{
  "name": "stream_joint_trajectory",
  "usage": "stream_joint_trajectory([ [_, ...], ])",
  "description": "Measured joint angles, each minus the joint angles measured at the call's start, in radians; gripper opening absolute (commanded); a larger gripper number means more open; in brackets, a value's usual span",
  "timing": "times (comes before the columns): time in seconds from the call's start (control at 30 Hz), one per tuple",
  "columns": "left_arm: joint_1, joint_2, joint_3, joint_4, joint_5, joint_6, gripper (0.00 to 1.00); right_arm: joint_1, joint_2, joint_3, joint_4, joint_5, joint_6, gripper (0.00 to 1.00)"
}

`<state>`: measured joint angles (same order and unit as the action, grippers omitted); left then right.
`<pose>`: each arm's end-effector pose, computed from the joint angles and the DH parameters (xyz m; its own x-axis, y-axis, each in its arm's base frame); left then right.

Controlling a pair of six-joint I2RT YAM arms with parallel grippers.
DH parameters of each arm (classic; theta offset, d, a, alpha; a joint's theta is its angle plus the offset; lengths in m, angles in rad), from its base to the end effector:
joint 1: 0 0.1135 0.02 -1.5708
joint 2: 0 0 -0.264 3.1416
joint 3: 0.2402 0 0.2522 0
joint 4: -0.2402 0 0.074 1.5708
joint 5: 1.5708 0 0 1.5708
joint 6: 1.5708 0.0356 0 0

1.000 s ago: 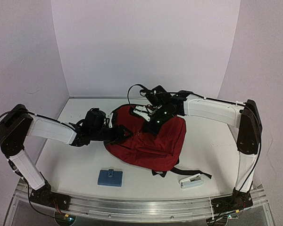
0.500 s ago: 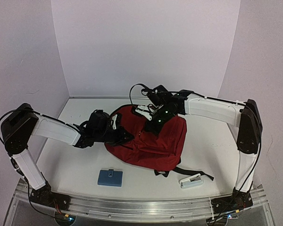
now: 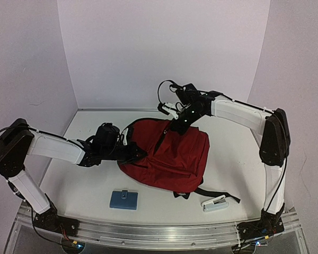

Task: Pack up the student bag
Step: Unzip the student bag at the center of the board.

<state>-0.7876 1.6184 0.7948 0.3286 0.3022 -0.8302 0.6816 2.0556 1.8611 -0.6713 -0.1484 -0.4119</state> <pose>0.2310 -0.2471 0.1870 -0.8619 -0.1330 -0.4894 0.3338 0.5777 -0.7449 0.3584 0.2975 0.2754 -0.2627 -0.7230 -0.6389 -0.8760 0.4564 -0.1563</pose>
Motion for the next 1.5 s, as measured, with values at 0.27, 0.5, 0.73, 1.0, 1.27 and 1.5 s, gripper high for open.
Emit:
stream_joint_trajectory([
  [0.27, -0.002, -0.035, -0.012, -0.036, -0.015, 0.011, 0.00, -0.087, 0.128, 0.137, -0.001, 0.031, -0.017, 0.00],
  [0.5, -0.002, -0.036, -0.014, -0.034, -0.018, 0.014, 0.00, -0.129, 0.226, 0.270, -0.009, 0.037, -0.016, 0.00],
  [0.73, -0.001, -0.004, -0.010, 0.009, -0.017, 0.011, 0.00, -0.129, 0.334, 0.426, -0.030, 0.053, 0.005, 0.00],
  [1.0, -0.029, 0.135, 0.080, 0.037, -0.013, -0.010, 0.00, -0.132, 0.391, 0.522, -0.020, 0.041, 0.097, 0.00],
  [1.27, -0.097, 0.242, 0.196, 0.060, 0.010, -0.028, 0.04, -0.135, 0.386, 0.515, 0.016, -0.024, 0.178, 0.16],
  [1.5, -0.108, 0.212, 0.198, -0.010, -0.001, -0.017, 0.48, -0.137, 0.258, 0.362, 0.059, -0.021, 0.196, 0.67],
])
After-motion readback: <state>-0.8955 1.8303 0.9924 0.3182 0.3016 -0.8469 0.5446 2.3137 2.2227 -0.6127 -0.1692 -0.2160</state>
